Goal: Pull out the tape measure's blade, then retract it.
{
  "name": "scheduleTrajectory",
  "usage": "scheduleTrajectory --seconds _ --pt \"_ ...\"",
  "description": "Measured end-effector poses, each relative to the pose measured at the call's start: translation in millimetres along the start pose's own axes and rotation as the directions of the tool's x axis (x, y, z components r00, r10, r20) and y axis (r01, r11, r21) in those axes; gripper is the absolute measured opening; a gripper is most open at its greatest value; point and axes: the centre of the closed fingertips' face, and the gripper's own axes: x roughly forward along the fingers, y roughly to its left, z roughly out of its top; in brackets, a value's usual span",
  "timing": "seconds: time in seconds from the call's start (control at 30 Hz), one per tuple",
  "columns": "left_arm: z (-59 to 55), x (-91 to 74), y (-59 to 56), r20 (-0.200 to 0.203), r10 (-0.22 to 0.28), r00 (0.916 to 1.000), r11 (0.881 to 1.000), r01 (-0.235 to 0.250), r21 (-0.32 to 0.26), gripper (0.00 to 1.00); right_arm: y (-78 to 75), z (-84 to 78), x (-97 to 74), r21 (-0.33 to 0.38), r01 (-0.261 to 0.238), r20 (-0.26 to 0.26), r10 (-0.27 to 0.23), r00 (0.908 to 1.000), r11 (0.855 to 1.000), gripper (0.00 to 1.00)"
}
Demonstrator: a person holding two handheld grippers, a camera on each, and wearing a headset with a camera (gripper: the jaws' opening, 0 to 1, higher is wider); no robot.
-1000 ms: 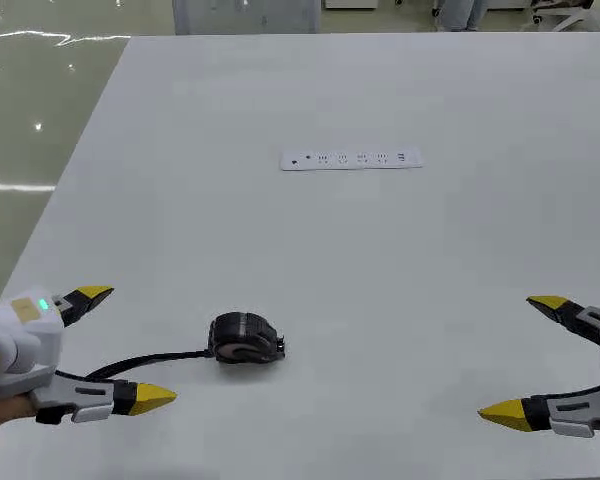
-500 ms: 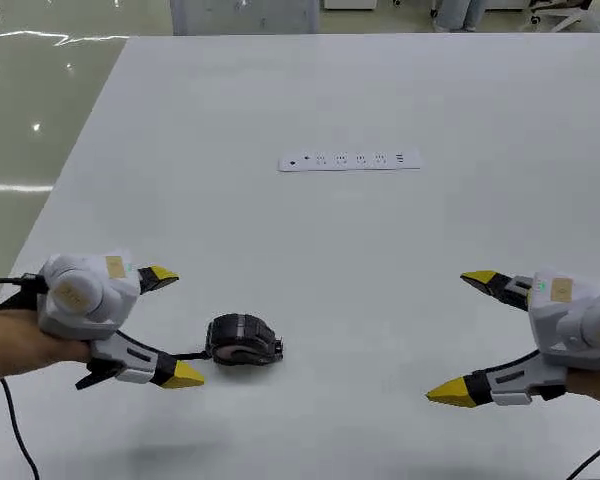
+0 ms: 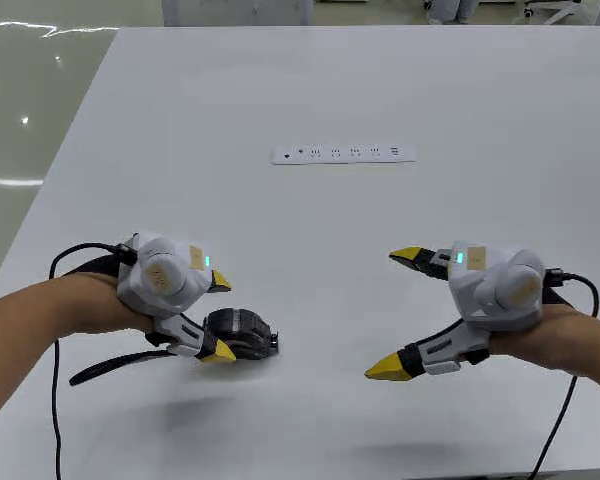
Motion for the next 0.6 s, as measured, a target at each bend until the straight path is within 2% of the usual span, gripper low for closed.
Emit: scheduleTrajectory --seconds 0.1,0.17,0.23,0.37,0.6 --pt "1.0 6.8 -0.7 -0.007 -0.019 0.9998 1.0 0.019 0.006 0.46 3.0 3.6 13.2 -0.024 -0.03 -0.003 0.03 0.9995 0.999 0.92" --pt "-0.4 8.5 0.8 -0.028 -0.022 0.9994 1.0 0.022 0.014 0.36 4.7 4.3 22.4 -0.039 -0.05 -0.013 0.049 0.9987 0.998 0.9" --pt "-0.9 11.1 0.7 -0.033 -0.034 0.9989 0.999 0.034 0.009 0.3 6.8 5.9 31.1 -0.046 -0.069 -0.015 0.068 0.9976 0.997 0.87" --pt "-1.8 13.0 -2.4 -0.05 -0.041 0.9979 0.999 0.042 0.017 0.3 11.0 6.5 45.7 -0.056 -0.1 -0.032 0.098 0.9947 0.993 0.82" --pt "-4.4 14.8 -3.2 -0.109 -0.024 0.9938 0.998 0.029 0.051 0.29 15.8 5.4 72.5 -0.089 -0.141 -0.058 0.136 0.989 0.986 0.68"
